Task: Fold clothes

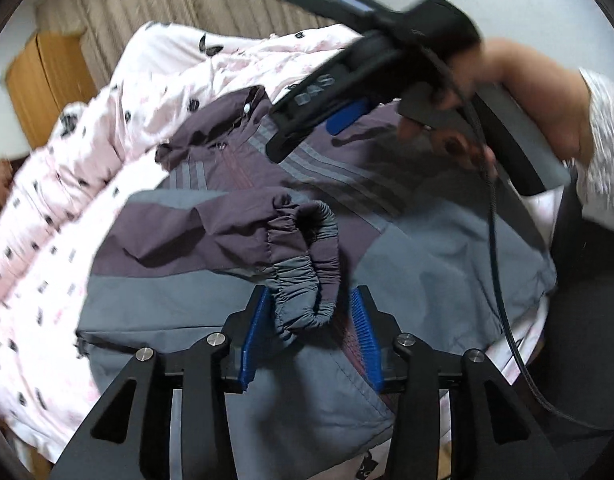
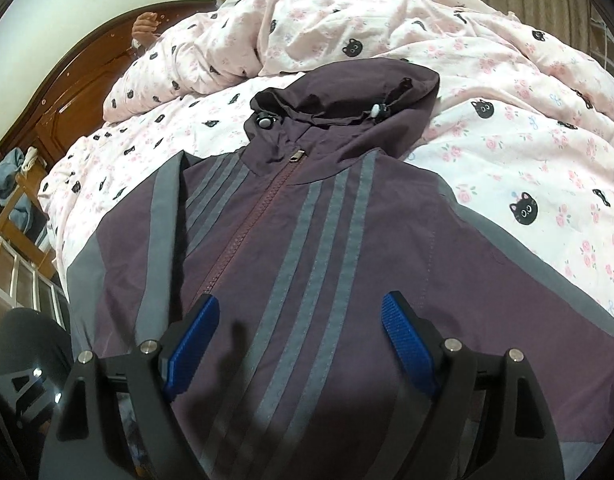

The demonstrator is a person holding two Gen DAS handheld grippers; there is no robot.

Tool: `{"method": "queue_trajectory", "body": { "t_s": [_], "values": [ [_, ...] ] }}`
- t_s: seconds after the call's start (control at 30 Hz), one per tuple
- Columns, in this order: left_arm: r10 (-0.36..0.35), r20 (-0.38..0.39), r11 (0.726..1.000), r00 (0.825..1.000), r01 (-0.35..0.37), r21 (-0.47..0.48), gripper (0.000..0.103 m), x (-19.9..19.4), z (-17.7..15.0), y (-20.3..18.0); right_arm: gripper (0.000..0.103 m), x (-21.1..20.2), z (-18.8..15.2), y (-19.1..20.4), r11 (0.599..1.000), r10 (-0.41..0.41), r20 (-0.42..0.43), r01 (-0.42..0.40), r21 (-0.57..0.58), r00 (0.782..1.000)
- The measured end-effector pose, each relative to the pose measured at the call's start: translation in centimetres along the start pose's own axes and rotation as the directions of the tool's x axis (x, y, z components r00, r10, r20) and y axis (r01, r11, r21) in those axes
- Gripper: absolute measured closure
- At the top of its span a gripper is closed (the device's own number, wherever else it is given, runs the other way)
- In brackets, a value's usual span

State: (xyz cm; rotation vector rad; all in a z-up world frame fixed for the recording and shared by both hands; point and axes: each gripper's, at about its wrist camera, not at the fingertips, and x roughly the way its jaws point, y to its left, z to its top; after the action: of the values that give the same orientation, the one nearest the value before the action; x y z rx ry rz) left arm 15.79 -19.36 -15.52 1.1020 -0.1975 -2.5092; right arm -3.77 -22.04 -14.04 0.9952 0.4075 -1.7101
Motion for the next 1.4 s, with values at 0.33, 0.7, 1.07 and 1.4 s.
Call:
{"method": "queue_trajectory", "body": {
  "t_s": [0.33,0.7,1.07,1.4],
  "values": [
    [0.192,0.036,0.976,0.981,-0.194,0.103,0.065,-1.0,-0.8,-1.9,0.018,-1.0,-0.1,1.9,0.983,0.178,-0.001,-0.178,-0.053,0.984],
    [0.171,-0.050,0.972,0.984,-0.160,0.173,0.065,1.3,-2.6,-2.9,0.018,1.4,-2.5,5.9,0.953,0.073,-0.145,-0.112,-0.281,0.987],
    [0.151,0.071,0.986,0.986,-0.155,0.053,0.064,-1.8,-0.8,-1.2,0.017,-0.9,-1.3,2.7,0.977,0.145,-0.062,-0.153,-0.145,0.987],
    [0.186,0.070,0.980,0.980,-0.180,-0.088,0.064,0.6,3.0,3.1,0.017,-4.6,-0.8,-3.9,0.996,0.050,0.058,-0.053,0.068,0.997]
  ]
}}
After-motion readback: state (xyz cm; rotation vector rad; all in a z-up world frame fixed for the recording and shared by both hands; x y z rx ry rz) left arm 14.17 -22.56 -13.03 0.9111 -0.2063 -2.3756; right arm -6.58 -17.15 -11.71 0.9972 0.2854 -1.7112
